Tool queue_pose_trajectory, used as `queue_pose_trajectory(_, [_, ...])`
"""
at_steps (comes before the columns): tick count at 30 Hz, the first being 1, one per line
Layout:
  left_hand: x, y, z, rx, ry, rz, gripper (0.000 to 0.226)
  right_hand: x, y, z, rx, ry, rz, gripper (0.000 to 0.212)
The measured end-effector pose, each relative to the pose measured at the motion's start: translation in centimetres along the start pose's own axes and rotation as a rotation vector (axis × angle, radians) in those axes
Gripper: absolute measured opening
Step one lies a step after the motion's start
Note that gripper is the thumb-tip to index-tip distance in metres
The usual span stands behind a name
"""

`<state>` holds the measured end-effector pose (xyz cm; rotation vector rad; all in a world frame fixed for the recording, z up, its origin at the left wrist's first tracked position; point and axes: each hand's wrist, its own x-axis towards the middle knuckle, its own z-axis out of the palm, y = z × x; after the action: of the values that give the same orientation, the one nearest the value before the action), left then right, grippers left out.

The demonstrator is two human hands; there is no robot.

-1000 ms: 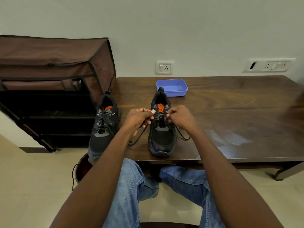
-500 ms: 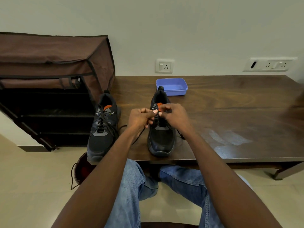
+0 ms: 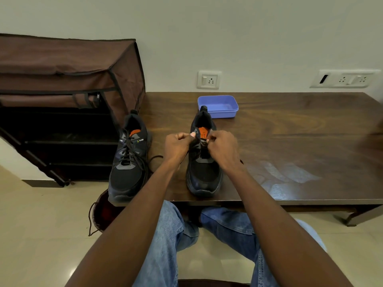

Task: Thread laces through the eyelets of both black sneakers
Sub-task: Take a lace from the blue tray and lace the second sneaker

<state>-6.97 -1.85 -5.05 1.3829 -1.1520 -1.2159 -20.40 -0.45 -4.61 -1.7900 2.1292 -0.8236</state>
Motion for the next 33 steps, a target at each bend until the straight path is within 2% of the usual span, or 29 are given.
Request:
queue_pose_trajectory(3, [0.5, -0.6, 0.1, 0.027, 0.042, 0.002, 0.015, -0.1, 0.2, 0.3, -0.133, 0.081, -0.095, 0.018])
queue_pose_trajectory(6, [0.9, -1.1, 0.3, 0.059, 0.009, -0.003, 0.018, 0.0, 0.4, 0.9, -0.192, 0.089, -0.191, 0.021])
queue_pose_trajectory(11, [1.4, -1.7, 0.5, 0.099, 0.012, -0.024, 0.010, 0.1, 0.6, 1.4, -0.200, 0.070, -0.303, 0.021])
queue_pose_trajectory(15, [1.5, -1.9, 0.4, 0.109, 0.008, -0.031, 0.009, 0.3, 0.5, 2.5, -0.138, 0.044, -0.209, 0.019])
queue_pose_trajectory(21, [1.9, -2.1, 0.3, 0.134, 0.017, -0.016, 0.006, 0.6, 0.6, 1.6, 0.397, -0.121, 0.112, 0.023])
queue_pose_trajectory(24, [1.9, -2.0, 0.3, 0.128, 0.001, 0.001, 0.013, 1.0, 1.0, 1.8, 0.569, -0.179, 0.240, 0.022])
queue_pose_trajectory(33, [1.7, -1.9, -0.1, 0.143, -0.023, 0.018, 0.018, 0.7, 0.5, 2.0, 0.521, -0.153, 0.193, 0.016])
